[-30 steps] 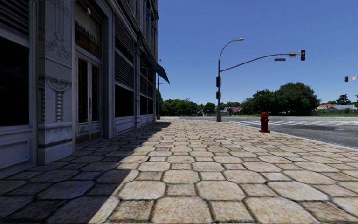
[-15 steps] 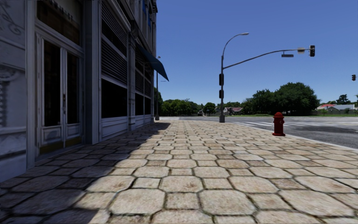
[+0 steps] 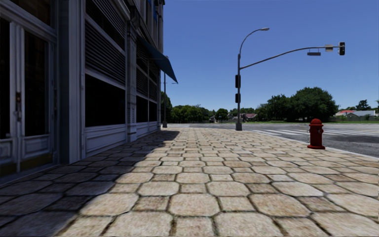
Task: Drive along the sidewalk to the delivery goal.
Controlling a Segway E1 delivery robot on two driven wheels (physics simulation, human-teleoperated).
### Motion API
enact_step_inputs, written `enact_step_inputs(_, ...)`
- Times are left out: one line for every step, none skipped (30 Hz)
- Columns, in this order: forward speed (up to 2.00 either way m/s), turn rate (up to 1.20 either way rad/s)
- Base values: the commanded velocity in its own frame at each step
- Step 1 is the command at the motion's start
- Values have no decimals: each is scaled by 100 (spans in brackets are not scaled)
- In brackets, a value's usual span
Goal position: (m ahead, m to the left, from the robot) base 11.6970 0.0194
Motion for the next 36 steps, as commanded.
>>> enact_step_inputs(200,0)
enact_step_inputs(200,0)
enact_step_inputs(200,0)
enact_step_inputs(200,0)
enact_step_inputs(200,0)
enact_step_inputs(200,0)
enact_step_inputs(200,0)
enact_step_inputs(200,0)
enact_step_inputs(200,0)
enact_step_inputs(200,0)
enact_step_inputs(200,0)
enact_step_inputs(200,0)
enact_step_inputs(200,0)
enact_step_inputs(200,0)
enact_step_inputs(200,0)
enact_step_inputs(200,0)
enact_step_inputs(200,0)
enact_step_inputs(200,0)
enact_step_inputs(200,0)
enact_step_inputs(200,0)
enact_step_inputs(200,0)
enact_step_inputs(200,0)
enact_step_inputs(200,0)
enact_step_inputs(200,0)
enact_step_inputs(200,0)
enact_step_inputs(200,0)
enact_step_inputs(200,0)
enact_step_inputs(200,0)
enact_step_inputs(200,0)
enact_step_inputs(200,0)
enact_step_inputs(200,0)
enact_step_inputs(200,0)
enact_step_inputs(200,0)
enact_step_inputs(200,0)
enact_step_inputs(200,0)
enact_step_inputs(200,0)
